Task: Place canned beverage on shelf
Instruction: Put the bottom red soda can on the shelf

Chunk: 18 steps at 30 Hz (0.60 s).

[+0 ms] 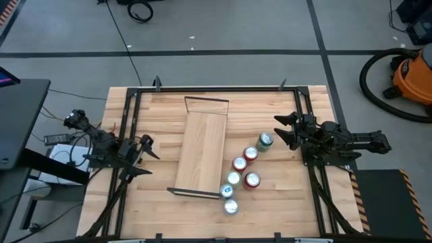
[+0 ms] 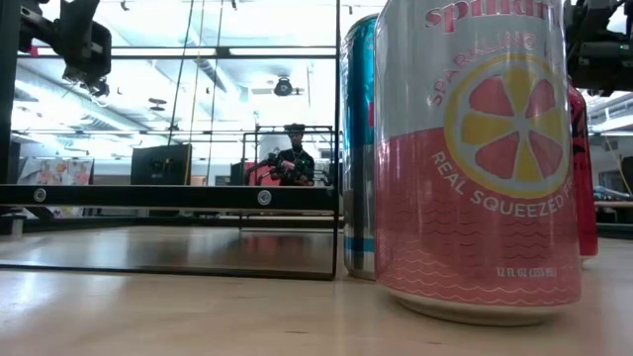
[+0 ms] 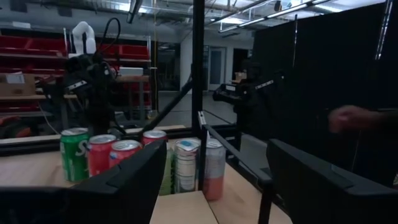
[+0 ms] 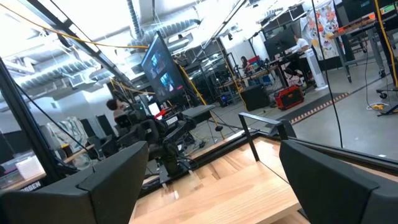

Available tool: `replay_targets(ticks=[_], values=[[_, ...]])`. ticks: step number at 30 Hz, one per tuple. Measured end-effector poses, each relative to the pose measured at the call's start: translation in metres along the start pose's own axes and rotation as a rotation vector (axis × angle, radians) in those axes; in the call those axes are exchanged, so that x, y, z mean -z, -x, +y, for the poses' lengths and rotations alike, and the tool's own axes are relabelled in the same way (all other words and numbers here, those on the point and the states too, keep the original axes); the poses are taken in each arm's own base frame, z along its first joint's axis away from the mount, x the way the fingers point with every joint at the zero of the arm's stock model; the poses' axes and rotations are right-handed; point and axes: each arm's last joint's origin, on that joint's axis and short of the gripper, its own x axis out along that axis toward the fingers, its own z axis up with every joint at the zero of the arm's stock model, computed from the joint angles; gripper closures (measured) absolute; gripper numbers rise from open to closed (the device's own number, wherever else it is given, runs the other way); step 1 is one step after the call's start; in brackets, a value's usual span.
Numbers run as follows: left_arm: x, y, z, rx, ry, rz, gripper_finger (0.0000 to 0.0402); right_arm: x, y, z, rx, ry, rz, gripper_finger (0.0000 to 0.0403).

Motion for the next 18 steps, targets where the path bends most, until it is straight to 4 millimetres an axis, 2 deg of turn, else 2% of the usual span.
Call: replay_targets(ticks=[11,18], values=[[-0.0003,0.0000,0.0001,-0.002,0.007,-0.003,0.0113,-0.0001,0.0000,0.0000,0.000,-0.001,-0.001,0.0028],[-0.0015,0.0000,0.0002,-0.003,0.035,-0.015,0.0113,-0.0083,0.0004,0.0020,-0.003,-0.027,-0.090,0.0028]])
